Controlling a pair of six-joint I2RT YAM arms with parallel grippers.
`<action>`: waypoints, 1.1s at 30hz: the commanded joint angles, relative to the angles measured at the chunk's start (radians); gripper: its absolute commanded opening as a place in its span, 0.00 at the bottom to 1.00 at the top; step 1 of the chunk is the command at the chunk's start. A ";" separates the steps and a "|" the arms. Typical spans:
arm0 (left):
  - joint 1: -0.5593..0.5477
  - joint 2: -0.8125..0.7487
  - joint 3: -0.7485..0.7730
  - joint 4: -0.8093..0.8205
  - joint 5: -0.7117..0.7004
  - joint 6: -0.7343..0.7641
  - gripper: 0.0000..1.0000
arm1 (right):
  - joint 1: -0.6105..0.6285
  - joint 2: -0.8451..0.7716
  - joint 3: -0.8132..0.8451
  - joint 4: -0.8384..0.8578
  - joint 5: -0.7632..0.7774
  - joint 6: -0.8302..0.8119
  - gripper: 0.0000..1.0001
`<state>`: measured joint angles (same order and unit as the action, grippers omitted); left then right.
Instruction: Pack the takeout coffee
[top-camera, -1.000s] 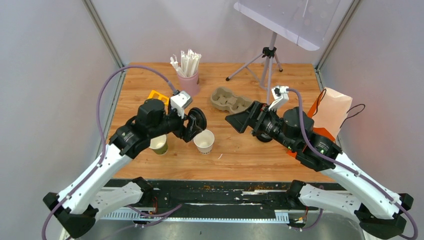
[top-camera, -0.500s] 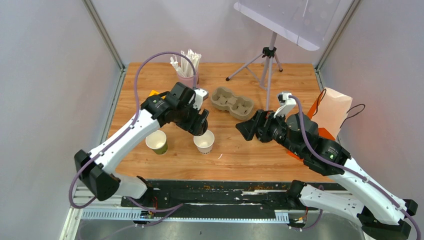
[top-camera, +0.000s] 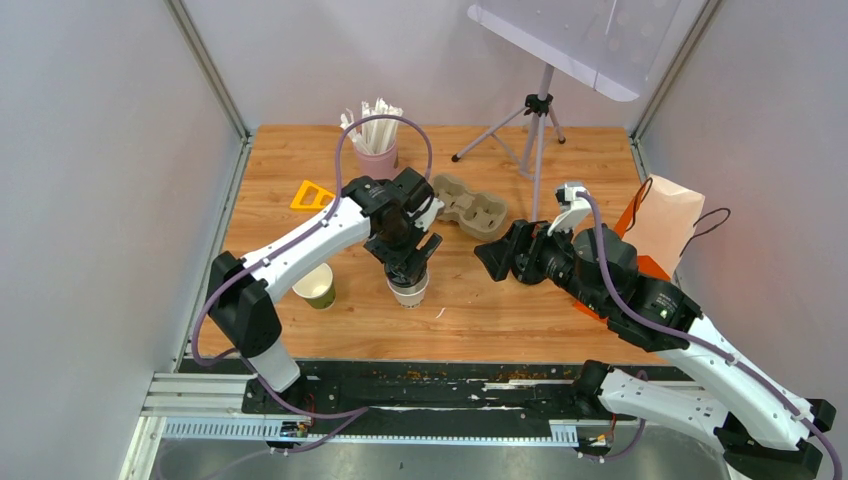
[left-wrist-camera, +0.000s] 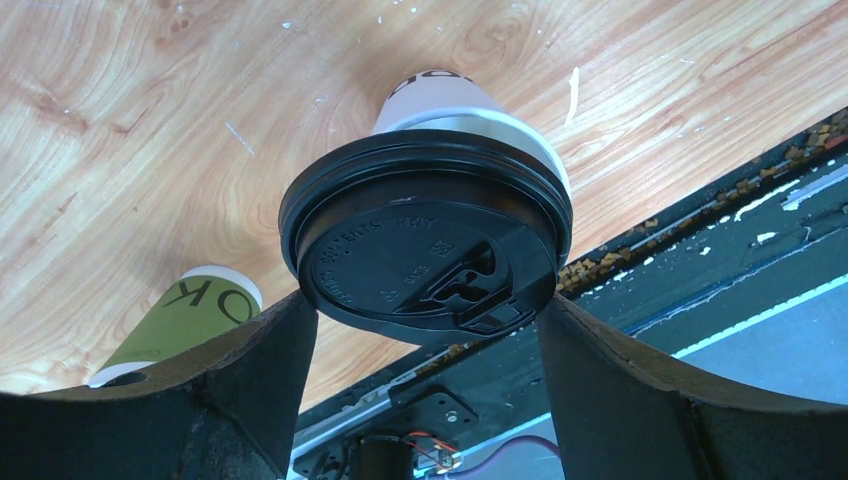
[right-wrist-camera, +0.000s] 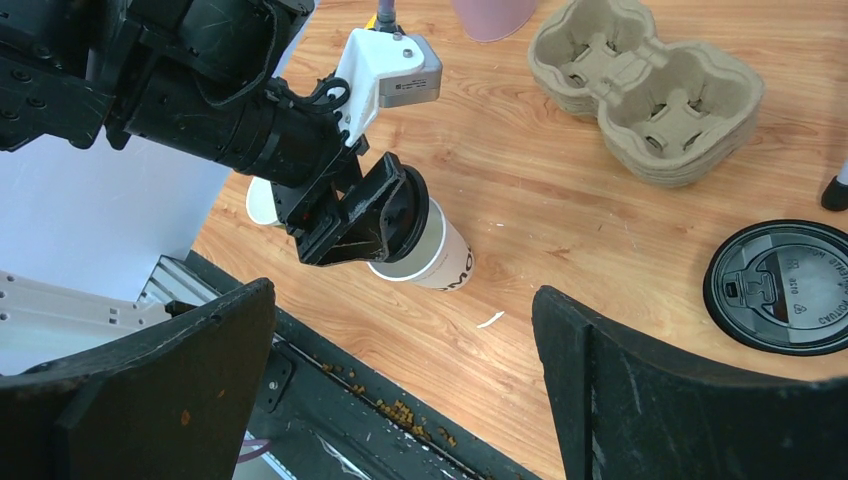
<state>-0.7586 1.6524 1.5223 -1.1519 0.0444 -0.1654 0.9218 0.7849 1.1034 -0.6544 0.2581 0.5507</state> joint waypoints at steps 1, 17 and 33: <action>-0.009 0.015 0.047 -0.037 0.022 0.020 0.84 | 0.005 -0.003 0.015 0.036 0.018 -0.025 1.00; -0.028 0.073 0.058 -0.046 0.023 0.030 0.87 | 0.005 0.003 0.004 0.052 0.016 -0.020 0.99; -0.036 0.080 0.071 -0.007 0.015 0.027 1.00 | 0.005 0.008 -0.012 0.058 0.001 -0.021 0.99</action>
<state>-0.7860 1.7454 1.5459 -1.1847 0.0544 -0.1474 0.9218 0.7975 1.0973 -0.6460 0.2600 0.5472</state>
